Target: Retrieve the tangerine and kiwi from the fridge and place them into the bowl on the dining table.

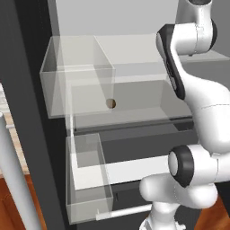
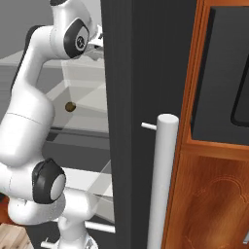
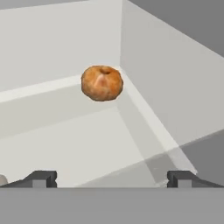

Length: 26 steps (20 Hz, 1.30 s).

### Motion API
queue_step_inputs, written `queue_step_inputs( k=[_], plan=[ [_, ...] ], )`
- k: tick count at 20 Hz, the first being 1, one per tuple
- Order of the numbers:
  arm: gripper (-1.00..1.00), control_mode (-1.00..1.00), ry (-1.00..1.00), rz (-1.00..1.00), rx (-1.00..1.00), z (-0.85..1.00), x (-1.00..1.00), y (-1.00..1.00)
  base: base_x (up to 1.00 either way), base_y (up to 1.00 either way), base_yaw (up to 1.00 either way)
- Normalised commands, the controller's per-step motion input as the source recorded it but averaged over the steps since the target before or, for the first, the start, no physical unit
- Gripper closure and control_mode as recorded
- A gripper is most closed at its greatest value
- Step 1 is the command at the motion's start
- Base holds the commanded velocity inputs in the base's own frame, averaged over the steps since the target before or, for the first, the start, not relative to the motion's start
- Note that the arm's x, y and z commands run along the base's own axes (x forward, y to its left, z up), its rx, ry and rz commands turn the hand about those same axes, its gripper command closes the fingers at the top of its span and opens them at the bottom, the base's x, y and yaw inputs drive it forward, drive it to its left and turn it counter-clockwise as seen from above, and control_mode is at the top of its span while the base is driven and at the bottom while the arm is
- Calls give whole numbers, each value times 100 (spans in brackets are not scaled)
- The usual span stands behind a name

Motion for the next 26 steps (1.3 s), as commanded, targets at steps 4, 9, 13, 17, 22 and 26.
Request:
queue_step_inputs(
  k=[4,9,13,17,22,26],
  plan=[
    [-100,-100,1,-1,0,0,81,-13,0,0,0],
    [-100,-100,0,0,0,0,69,-21,0,0,0],
    [-100,-100,0,0,0,-13,69,-14,0,0,0],
    [-100,-100,0,0,0,-17,64,-4,0,0,0],
    [-100,-100,0,-1,0,0,-8,0,0,0,0],
    [-100,-100,0,-4,0,0,-38,0,0,0,0]
  ],
)
